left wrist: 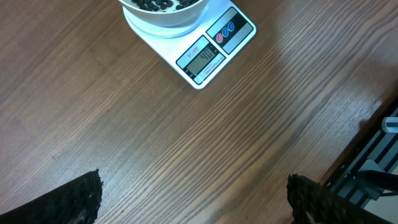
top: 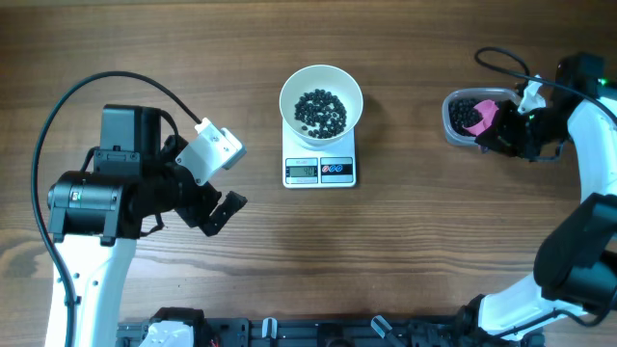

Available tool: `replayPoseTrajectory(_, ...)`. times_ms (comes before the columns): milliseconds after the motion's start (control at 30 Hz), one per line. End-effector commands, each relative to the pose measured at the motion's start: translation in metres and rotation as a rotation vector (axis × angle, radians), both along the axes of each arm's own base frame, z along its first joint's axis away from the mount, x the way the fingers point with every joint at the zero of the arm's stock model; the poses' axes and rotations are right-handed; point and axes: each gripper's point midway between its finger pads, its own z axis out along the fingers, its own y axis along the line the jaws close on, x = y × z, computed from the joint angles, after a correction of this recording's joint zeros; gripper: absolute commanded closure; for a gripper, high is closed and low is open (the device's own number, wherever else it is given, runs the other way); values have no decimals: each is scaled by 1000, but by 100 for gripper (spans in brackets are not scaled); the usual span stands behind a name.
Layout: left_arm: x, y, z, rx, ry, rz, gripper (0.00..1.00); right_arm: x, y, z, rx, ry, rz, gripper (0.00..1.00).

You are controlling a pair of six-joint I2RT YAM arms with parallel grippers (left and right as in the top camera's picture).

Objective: Scoop item into bowl and weigh 150g on scale
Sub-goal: 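Dip the scoop into the black beans with the right gripper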

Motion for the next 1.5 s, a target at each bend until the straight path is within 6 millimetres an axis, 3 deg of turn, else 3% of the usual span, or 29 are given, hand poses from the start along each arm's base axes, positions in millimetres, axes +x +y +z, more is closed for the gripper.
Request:
replayPoseTrajectory(0, -1, -2, 5, -23, -12, 1, 0, 0, 4, -19, 50, 40, 4, 96)
replayPoseTrajectory(233, -1, -2, 5, -23, -12, 1, 0, 3, 4, -22, 52, 31, 4, 96)
replayPoseTrajectory(500, -1, -2, 5, -23, -12, 1, 0, -4, 32, -21, 220, 0, 57, 96)
replayPoseTrajectory(800, -1, -2, 5, -23, -12, 1, 0, -10, 17, -17, 226, -1, 24, 96)
replayPoseTrajectory(1067, -1, -2, 5, -23, -12, 1, 0, -9, 9, -2, 315, -95, 30, 96)
replayPoseTrajectory(1467, -1, -2, 5, -23, -12, 1, 0, -11, 4, 11, 382, -184, 63, 96)
